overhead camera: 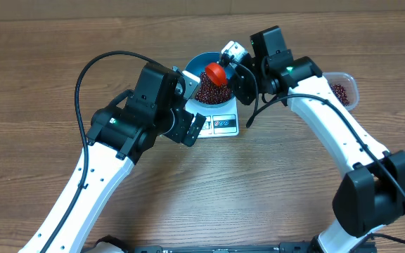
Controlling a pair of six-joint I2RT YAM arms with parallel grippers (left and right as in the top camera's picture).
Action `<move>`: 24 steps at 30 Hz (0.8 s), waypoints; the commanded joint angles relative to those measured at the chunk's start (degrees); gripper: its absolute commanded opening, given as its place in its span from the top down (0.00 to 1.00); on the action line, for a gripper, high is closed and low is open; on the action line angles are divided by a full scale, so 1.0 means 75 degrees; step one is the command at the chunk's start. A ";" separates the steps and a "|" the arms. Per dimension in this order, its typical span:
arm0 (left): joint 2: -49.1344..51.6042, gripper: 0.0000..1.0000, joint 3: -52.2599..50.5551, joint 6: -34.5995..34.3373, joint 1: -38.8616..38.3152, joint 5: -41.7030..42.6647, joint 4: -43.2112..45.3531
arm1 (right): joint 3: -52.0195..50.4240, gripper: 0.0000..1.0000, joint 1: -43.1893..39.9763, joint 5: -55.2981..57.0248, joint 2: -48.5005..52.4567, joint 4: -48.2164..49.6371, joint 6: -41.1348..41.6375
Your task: Scoop item into bowl and weigh 150g on scale
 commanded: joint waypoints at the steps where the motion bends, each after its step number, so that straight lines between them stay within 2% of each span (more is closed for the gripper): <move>1: -0.0006 0.00 -0.0055 -0.0076 0.0029 0.0029 0.0026 | 0.0178 0.96 0.0099 0.0568 0.0108 0.0219 -0.0055; 20: -0.0006 0.00 -0.0055 -0.0076 0.0029 0.0029 0.0026 | 0.0178 0.96 0.0268 0.0787 0.0796 0.0219 -0.0020; 24: -0.0006 0.00 -0.0055 -0.0076 0.0029 0.0029 0.0026 | 0.0201 0.96 0.0283 0.0527 0.0778 0.0242 0.0472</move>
